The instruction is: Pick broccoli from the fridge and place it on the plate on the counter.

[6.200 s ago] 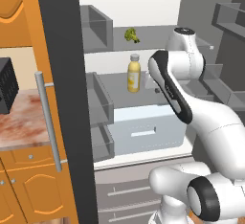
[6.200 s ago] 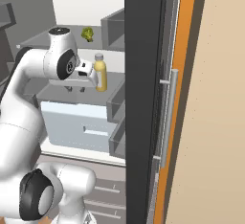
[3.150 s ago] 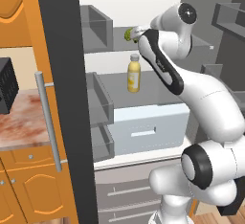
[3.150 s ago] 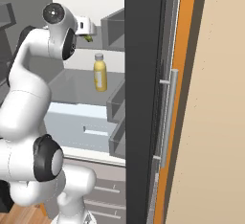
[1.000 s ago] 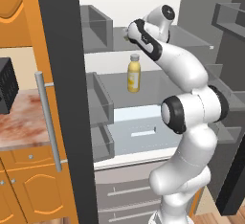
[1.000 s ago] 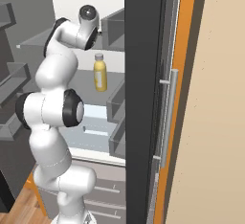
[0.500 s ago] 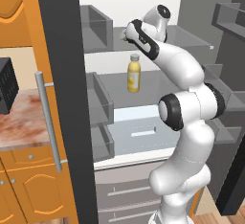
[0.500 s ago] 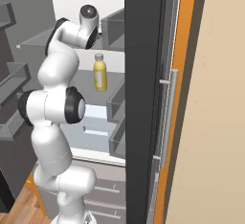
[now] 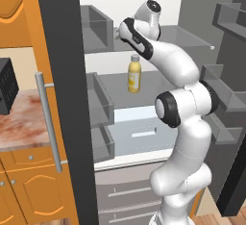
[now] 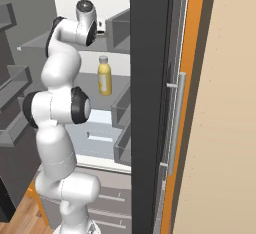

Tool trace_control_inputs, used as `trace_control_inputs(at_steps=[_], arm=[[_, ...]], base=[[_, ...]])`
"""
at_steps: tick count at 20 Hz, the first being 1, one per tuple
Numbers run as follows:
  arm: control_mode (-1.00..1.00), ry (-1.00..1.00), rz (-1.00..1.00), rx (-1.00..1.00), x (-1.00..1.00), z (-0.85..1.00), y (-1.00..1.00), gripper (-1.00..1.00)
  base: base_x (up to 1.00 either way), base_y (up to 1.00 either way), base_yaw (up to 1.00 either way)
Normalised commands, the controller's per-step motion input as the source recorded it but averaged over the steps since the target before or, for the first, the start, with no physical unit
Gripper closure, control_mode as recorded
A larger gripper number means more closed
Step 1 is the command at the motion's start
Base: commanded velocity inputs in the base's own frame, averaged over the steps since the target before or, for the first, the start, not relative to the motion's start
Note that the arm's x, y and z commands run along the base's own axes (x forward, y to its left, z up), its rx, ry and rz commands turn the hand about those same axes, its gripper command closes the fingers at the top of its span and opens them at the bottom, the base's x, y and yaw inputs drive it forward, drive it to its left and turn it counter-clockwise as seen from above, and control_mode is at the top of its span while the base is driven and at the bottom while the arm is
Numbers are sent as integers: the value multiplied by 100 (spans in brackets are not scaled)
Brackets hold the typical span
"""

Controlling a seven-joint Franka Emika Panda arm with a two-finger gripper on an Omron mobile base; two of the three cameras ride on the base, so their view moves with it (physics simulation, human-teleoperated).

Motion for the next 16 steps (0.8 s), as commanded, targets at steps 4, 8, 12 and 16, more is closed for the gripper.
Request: trace_control_inputs(at_steps=[4, 8, 12, 16], arm=[[-100, -6, -9, 6, -23, 19, 0, 100], [-100, -9, -18, 9, -82, 18, 0, 100], [-100, -4, -18, 11, -97, 0, 0, 100], [-100, 0, -18, 11, -100, 0, -14, 100]], base=[[0, 0, 0], [0, 0, 0], [0, 0, 0], [0, 0, 0]])
